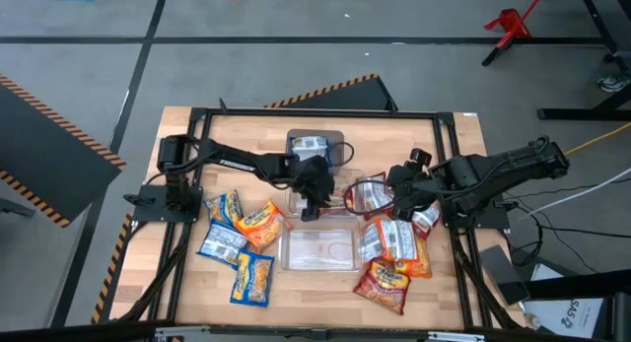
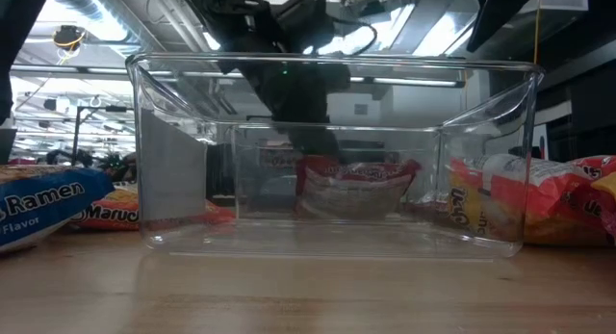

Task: Sort Maruchan noodles
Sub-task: Put the red noodle pack into the top transparent bin

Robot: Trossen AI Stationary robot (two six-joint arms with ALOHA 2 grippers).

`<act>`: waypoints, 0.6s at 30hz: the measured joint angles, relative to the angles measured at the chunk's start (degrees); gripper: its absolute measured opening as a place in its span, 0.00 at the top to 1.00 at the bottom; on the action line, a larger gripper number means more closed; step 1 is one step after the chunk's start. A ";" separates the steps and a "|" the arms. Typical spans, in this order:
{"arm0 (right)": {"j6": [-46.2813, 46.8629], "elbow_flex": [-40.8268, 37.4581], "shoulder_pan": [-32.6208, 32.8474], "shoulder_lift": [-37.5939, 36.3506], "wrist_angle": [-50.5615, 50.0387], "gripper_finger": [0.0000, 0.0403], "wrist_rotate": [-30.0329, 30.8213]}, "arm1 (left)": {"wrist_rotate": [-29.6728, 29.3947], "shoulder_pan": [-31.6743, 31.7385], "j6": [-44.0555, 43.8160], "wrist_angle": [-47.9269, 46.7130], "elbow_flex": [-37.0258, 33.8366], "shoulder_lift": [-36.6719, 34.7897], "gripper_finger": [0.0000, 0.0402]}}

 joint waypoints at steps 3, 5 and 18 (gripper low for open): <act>0.00 0.00 0.01 0.00 0.04 0.48 0.13 | -1.07 -0.94 1.08 0.37 0.02 0.56 0.78; 0.00 0.00 0.01 0.00 0.07 0.48 0.18 | -2.40 -1.35 1.47 -0.31 0.02 1.03 0.79; 0.00 0.00 0.02 0.00 0.13 0.48 0.31 | -5.52 -1.47 -0.18 -0.58 0.05 2.24 0.79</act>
